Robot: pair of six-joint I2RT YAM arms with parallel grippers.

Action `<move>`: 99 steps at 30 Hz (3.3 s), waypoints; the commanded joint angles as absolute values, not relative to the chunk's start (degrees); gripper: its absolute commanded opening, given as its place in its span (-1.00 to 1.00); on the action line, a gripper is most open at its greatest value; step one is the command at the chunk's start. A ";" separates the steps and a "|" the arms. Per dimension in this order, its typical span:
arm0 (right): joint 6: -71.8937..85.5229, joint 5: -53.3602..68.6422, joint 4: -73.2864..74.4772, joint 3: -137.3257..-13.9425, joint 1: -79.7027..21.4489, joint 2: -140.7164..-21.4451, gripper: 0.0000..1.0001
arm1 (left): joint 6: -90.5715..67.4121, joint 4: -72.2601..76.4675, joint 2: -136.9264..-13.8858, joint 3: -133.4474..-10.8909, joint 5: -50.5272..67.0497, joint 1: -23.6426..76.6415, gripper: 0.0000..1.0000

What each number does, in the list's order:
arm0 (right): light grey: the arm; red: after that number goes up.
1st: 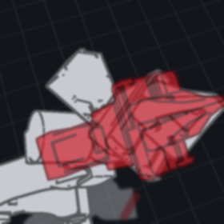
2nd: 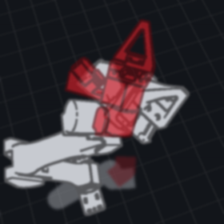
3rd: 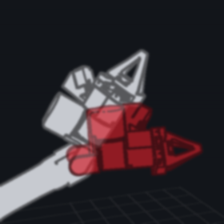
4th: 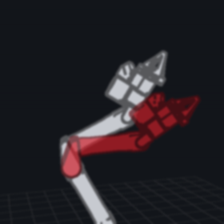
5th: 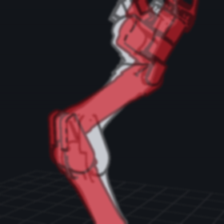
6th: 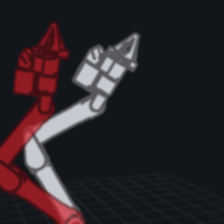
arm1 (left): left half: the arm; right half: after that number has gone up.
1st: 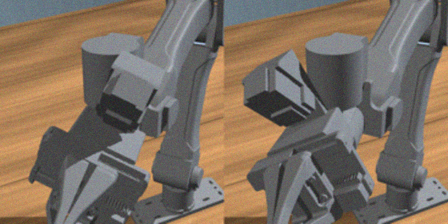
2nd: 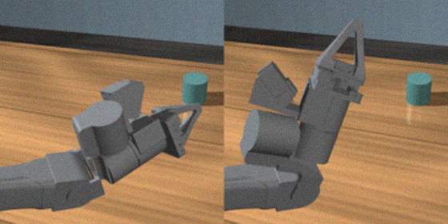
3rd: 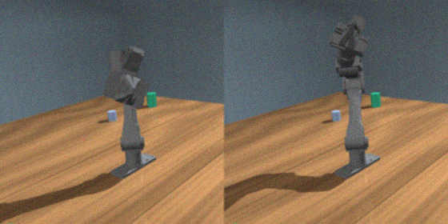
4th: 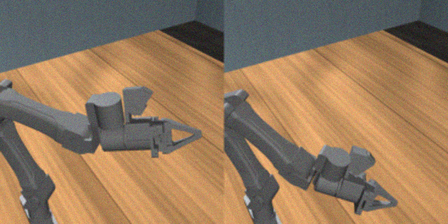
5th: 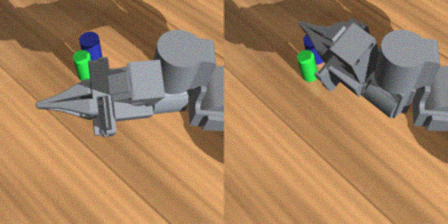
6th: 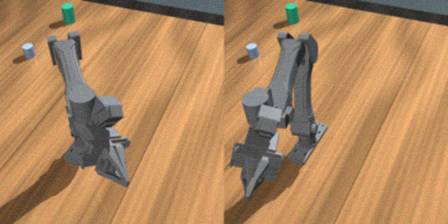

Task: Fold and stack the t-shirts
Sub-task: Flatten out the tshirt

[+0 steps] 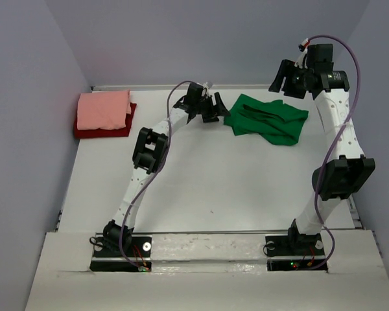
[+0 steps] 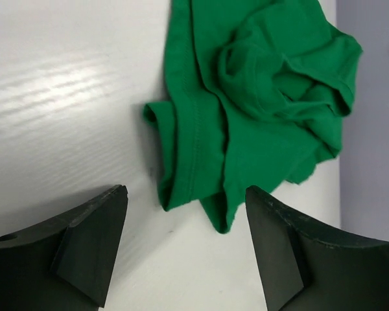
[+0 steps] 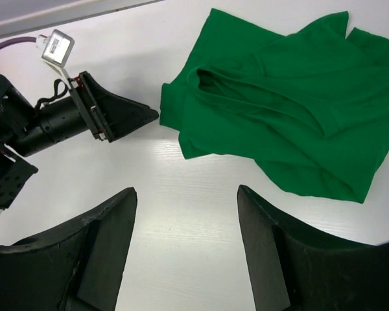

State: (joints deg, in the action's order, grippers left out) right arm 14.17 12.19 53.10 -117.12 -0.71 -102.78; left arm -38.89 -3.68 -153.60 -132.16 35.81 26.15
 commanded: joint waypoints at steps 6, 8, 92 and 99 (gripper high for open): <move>13.71 13.80 51.06 -116.54 -0.35 -99.32 0.38 | -33.13 -13.00 -154.68 -139.21 25.04 26.02 0.63; 13.89 14.06 51.06 -116.46 -0.35 -99.05 0.38 | -33.83 -12.93 -156.44 -140.98 27.32 26.19 0.54; 20.83 -17.24 58.19 -118.38 -10.21 -100.81 -0.48 | -18.63 -26.80 -80.06 -132.87 17.92 39.72 -1.00; 19.87 -14.77 59.06 -124.97 -5.98 -102.39 -1.00 | -22.49 -31.90 -96.73 -143.95 20.30 45.61 -1.00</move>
State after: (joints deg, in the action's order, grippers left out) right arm 19.92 -13.82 58.04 -119.63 -7.49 -102.45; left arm -19.25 -32.75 -88.25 -139.15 16.12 43.24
